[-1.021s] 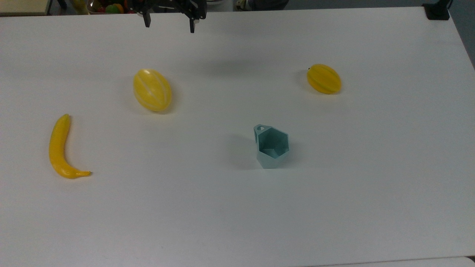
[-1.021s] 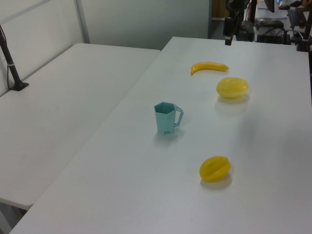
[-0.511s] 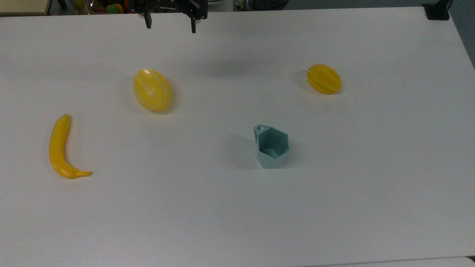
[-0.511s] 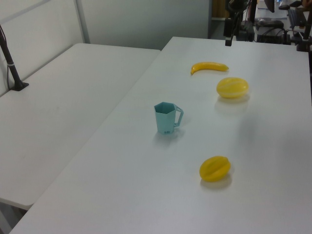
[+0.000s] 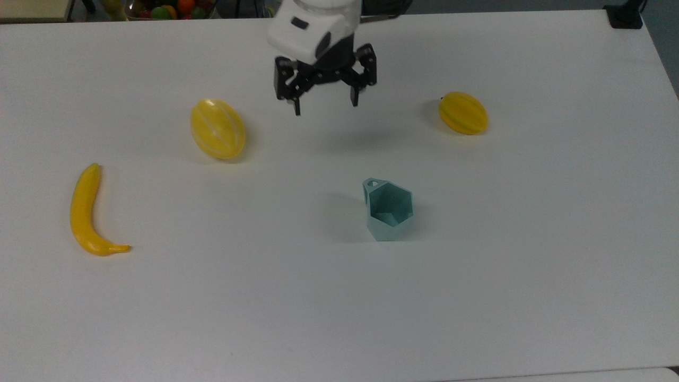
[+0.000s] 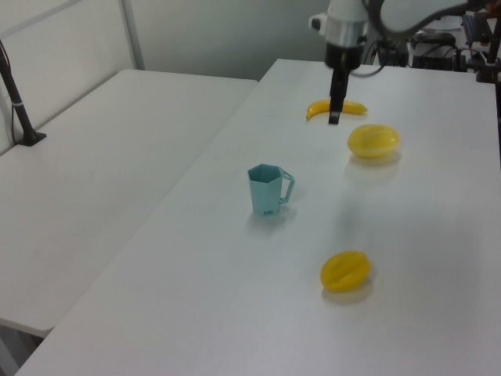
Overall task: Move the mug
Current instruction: 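Move the gripper down over the teal mug's rim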
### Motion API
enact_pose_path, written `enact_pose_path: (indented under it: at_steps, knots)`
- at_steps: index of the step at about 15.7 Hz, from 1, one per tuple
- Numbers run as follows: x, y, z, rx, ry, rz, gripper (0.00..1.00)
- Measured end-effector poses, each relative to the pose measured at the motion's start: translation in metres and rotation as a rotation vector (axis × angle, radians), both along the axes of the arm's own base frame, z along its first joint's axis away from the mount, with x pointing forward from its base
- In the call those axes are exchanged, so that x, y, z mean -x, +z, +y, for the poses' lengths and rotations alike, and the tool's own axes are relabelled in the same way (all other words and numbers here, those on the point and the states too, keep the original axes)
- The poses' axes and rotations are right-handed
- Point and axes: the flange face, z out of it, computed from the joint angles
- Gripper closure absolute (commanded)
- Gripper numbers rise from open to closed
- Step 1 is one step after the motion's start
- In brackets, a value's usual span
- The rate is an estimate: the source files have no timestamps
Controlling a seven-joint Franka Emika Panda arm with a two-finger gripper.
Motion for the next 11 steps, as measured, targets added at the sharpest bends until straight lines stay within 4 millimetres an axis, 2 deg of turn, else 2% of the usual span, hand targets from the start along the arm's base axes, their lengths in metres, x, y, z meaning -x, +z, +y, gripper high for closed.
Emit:
enact_pose_path:
  at_steps: [1,2,4,6,8,11]
  knots:
    - [-0.009,-0.024,0.019,-0.005,0.029,-0.019,0.00]
    - [-0.016,-0.041,0.028,-0.009,0.043,-0.029,0.00]
    - [-0.029,-0.073,0.040,-0.020,0.059,-0.061,0.00]
    - [-0.037,-0.101,0.045,-0.025,0.066,-0.073,0.09]
    - [-0.043,-0.124,0.054,-0.032,0.079,-0.089,0.28]
    - [-0.045,-0.145,0.070,-0.030,0.109,-0.108,0.63]
